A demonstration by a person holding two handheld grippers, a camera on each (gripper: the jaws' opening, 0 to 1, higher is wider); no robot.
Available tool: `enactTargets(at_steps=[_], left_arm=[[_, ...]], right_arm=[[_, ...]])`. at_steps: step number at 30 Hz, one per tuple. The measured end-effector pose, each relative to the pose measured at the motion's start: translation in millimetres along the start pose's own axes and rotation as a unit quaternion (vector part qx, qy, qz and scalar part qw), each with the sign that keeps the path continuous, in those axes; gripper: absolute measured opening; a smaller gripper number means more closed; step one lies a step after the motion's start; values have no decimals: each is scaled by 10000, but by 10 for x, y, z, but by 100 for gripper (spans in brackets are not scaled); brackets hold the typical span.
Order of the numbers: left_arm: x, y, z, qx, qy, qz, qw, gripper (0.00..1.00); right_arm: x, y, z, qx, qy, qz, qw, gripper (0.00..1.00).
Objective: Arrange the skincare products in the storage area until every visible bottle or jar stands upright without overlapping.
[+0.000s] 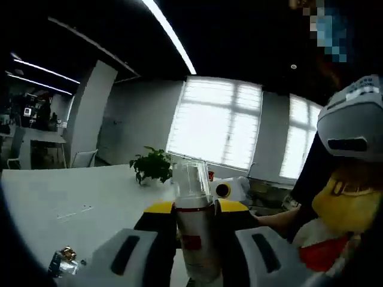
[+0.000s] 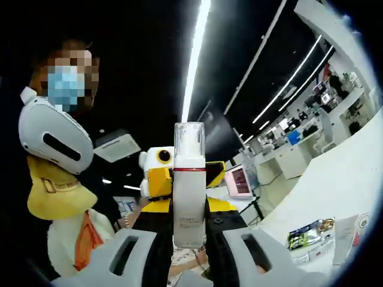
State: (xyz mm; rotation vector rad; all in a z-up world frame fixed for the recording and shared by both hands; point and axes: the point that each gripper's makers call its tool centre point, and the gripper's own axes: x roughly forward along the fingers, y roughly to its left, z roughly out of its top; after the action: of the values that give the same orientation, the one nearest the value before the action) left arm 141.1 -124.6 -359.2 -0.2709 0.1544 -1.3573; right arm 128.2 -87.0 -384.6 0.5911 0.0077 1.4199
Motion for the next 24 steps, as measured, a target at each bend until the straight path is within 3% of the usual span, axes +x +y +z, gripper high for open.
enactTargets(at_steps=[1, 2, 4, 8, 11, 13, 14, 16, 17, 18, 19, 21, 23, 24], left_arm=[[-21, -119, -37, -183, 191, -383, 9989, 20], [-24, -134, -37, -172, 209, -440, 9987, 19], [-25, -174, -32, -60, 309, -543, 9980, 19], [-24, -164, -11, 145, 398, -428, 9982, 19], [-12, 15, -34, 10, 509, 188, 9985, 18], [-40, 178, 5, 101, 414, 804, 9959, 18], [-49, 230, 25, 54, 345, 1020, 9942, 18], [-73, 350, 69, 95, 177, 1608, 9868, 17], [-82, 375, 72, 169, 176, 1751, 9842, 17], [-100, 443, 98, 274, 118, 2076, 9778, 17], [-117, 483, 102, 283, 122, 2270, 9734, 17], [-167, 596, 120, 511, 193, 2767, 9594, 17], [-166, 633, 168, 737, 174, 3031, 9499, 17], [-162, 633, 189, 848, 177, 3115, 9463, 17]], right_arm=[[3, 105, -21, 198, 128, 409, 9989, 19], [8, 118, -29, 120, 202, 495, 9985, 19], [18, 184, -36, 209, 298, 773, 9963, 19], [28, 164, -9, 156, 323, 855, 9957, 19], [21, 34, 1, 67, 343, 555, 9978, 19], [-14, -146, 89, -264, 141, 76, 9995, 20], [-25, -227, 132, -627, 74, -213, 9978, 21], [5, -287, 129, -895, 163, -602, 9940, 22], [26, -319, 101, -1070, 301, -807, 9905, 23], [42, -392, 93, -1574, 496, -1210, 9788, 23], [47, -419, 88, -1780, 576, -1359, 9729, 24], [60, -509, 116, -2334, 790, -2067, 9469, 23], [85, -548, 135, -2698, 983, -2604, 9218, 21], [70, -587, 147, -2961, 1147, -3047, 8980, 21]])
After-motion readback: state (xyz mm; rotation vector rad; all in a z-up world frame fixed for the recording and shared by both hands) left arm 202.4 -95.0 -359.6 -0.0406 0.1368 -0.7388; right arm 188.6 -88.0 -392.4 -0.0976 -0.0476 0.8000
